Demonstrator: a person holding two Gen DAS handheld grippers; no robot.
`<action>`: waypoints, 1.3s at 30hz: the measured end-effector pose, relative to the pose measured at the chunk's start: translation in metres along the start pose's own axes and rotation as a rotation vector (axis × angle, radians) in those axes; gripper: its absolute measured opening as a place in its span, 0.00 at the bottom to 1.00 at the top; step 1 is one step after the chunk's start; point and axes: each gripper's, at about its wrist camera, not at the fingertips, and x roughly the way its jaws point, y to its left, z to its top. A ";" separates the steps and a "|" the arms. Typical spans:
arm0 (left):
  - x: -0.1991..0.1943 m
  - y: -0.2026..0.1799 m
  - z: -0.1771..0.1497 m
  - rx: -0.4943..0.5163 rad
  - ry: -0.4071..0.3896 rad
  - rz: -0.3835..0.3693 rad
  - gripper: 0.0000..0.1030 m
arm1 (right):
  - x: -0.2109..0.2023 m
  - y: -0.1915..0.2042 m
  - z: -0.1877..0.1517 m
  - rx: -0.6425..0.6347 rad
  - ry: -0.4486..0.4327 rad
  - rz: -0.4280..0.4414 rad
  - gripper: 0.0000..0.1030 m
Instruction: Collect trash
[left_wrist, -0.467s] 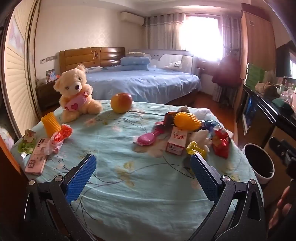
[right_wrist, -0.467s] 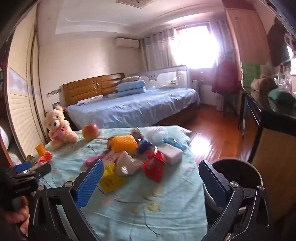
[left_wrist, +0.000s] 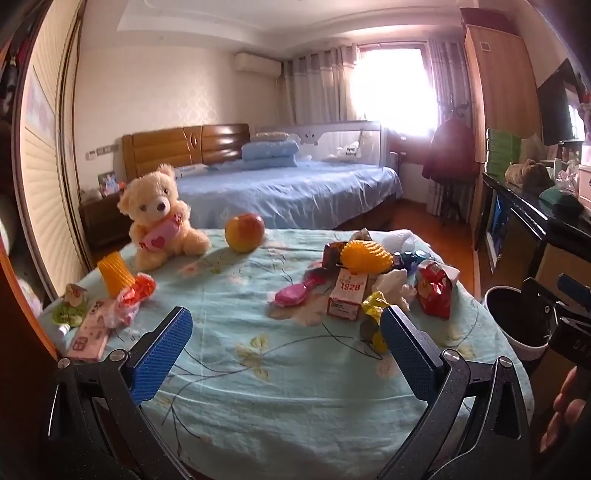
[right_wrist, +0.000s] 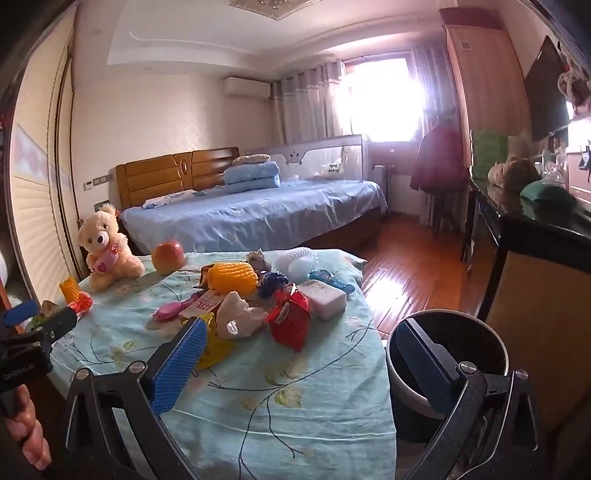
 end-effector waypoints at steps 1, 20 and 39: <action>-0.001 0.000 0.001 -0.001 -0.004 0.000 1.00 | 0.001 0.000 -0.001 -0.003 0.000 0.001 1.00; -0.003 0.002 0.001 -0.008 -0.005 -0.001 1.00 | 0.003 0.006 -0.003 -0.012 0.014 0.009 1.00; -0.002 0.003 0.000 -0.014 -0.002 0.001 1.00 | 0.003 0.009 -0.003 -0.017 0.017 0.007 1.00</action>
